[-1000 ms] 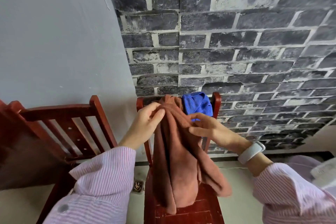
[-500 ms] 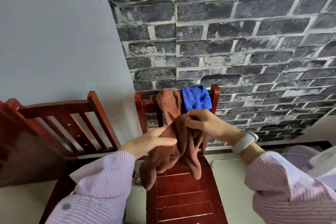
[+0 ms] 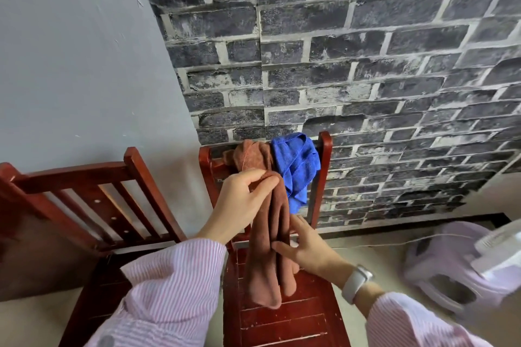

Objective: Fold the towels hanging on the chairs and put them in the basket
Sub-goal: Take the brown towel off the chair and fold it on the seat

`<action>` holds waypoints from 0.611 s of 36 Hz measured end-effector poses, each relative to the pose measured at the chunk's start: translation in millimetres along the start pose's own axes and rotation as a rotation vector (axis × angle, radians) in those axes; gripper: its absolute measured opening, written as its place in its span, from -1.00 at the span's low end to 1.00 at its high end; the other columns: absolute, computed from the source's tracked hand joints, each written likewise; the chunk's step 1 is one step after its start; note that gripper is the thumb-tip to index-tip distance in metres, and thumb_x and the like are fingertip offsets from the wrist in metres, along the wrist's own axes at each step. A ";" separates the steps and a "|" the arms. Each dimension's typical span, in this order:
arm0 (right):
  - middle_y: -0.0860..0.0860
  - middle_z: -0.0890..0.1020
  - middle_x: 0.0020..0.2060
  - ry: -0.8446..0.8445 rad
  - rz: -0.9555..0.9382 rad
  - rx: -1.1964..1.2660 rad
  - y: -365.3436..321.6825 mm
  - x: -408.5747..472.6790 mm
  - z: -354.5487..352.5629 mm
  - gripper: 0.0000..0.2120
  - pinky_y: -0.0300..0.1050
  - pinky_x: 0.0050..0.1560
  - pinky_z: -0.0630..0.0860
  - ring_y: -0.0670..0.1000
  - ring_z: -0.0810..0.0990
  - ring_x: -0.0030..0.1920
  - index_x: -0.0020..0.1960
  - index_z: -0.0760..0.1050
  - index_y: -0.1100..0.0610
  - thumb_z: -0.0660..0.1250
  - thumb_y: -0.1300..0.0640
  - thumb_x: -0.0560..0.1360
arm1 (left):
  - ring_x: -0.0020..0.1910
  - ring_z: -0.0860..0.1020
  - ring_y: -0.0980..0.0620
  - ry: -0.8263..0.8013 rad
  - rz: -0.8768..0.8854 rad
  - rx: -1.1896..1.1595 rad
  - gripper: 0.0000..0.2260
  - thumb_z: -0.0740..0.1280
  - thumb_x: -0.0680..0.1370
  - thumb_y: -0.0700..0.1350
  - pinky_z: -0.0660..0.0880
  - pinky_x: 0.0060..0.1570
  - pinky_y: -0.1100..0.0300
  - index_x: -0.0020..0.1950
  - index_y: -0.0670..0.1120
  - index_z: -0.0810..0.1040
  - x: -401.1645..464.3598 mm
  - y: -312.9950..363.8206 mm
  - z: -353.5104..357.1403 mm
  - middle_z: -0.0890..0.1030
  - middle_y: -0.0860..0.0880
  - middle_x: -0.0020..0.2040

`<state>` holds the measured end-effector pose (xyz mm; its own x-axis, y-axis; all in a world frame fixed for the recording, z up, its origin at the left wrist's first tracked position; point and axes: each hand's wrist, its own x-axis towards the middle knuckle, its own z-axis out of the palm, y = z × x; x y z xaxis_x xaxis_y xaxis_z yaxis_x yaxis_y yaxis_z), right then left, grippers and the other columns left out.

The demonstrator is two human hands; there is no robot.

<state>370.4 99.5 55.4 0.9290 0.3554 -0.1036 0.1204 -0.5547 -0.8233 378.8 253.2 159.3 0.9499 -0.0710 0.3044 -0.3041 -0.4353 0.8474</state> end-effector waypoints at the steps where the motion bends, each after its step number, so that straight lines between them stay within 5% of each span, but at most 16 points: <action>1: 0.10 0.52 -0.09 0.051 0.007 -0.020 1.8 1.7 1.6 -0.48 -0.10 0.05 0.42 0.05 0.49 -0.03 0.00 0.47 0.17 0.20 -0.20 0.23 | -0.28 0.51 0.22 0.029 0.002 -0.016 -0.86 0.32 0.52 -0.14 0.41 -0.24 0.36 -0.23 -0.09 0.58 1.7 1.6 0.9 0.59 0.04 -0.30; 4: 0.09 0.57 -0.20 0.153 0.066 -0.046 5.8 8.1 -2.1 -0.71 0.00 0.00 0.45 0.16 0.55 -0.05 -0.18 0.46 0.14 0.21 -0.09 0.35 | -0.26 0.51 0.07 0.150 -0.007 -0.006 -0.69 0.30 0.47 0.04 0.47 -0.20 0.13 -0.20 -0.22 0.58 8.4 2.3 -4.5 0.60 -0.19 -0.27; 5: 0.03 0.57 -0.26 0.149 0.088 -0.048 10.1 10.8 -5.7 -0.88 -0.04 -0.05 0.45 0.18 0.57 -0.05 -0.24 0.42 0.05 0.25 0.02 0.42 | -0.26 0.52 0.13 0.210 -0.020 0.002 -0.70 0.31 0.47 0.04 0.47 -0.18 0.15 -0.19 -0.21 0.59 11.1 0.6 -9.1 0.61 -0.13 -0.29; 9: -0.05 0.49 -0.36 0.226 0.109 -0.040 22.8 16.3 -25.6 -0.85 -0.15 -0.20 0.30 0.15 0.56 -0.17 -0.20 0.49 0.06 0.27 0.25 0.49 | -0.24 0.53 0.31 0.350 -0.106 0.173 -0.92 0.38 0.48 -0.11 0.45 -0.14 0.33 -0.08 -0.09 0.62 14.2 -17.9 -31.8 0.59 0.16 -0.25; 13: 0.08 0.56 -0.30 0.313 -0.012 0.062 10.4 24.0 -44.2 -0.88 -0.20 -0.17 0.34 -0.02 0.51 -0.22 -0.16 0.50 0.23 0.22 0.35 0.50 | -0.23 0.53 0.15 0.249 -0.180 0.282 -0.87 0.42 0.44 -0.09 0.39 -0.23 0.42 -0.04 -0.01 0.53 3.7 -28.7 -40.2 0.58 0.03 -0.25; 17: -0.04 0.58 -0.24 0.163 -0.192 0.084 -23.7 30.6 -56.9 -0.89 -0.45 -0.11 0.35 -0.25 0.50 -0.21 -0.09 0.53 0.17 0.24 0.27 0.53 | -0.13 0.51 0.16 0.023 -0.100 0.240 -0.79 0.48 0.38 -0.13 0.37 -0.12 0.49 0.00 -0.03 0.62 -7.5 -28.7 -24.4 0.48 0.06 -0.15; 22: -0.16 0.57 -0.25 0.068 -0.269 0.195 -54.0 31.6 -67.2 -0.91 -0.45 -0.08 0.38 -0.33 0.50 -0.23 -0.10 0.52 0.10 0.28 0.25 0.51 | -0.11 0.52 0.21 -0.067 -0.052 0.186 -0.76 0.50 0.36 -0.13 0.42 -0.06 0.44 -0.01 -0.15 0.64 -12.7 -32.1 5.6 0.51 0.16 -0.13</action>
<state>416.8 90.1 134.1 0.8949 0.4151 0.1639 0.3011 -0.2907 -0.9082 377.0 263.1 125.8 0.9685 -0.1014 0.2275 -0.2421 -0.5981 0.7640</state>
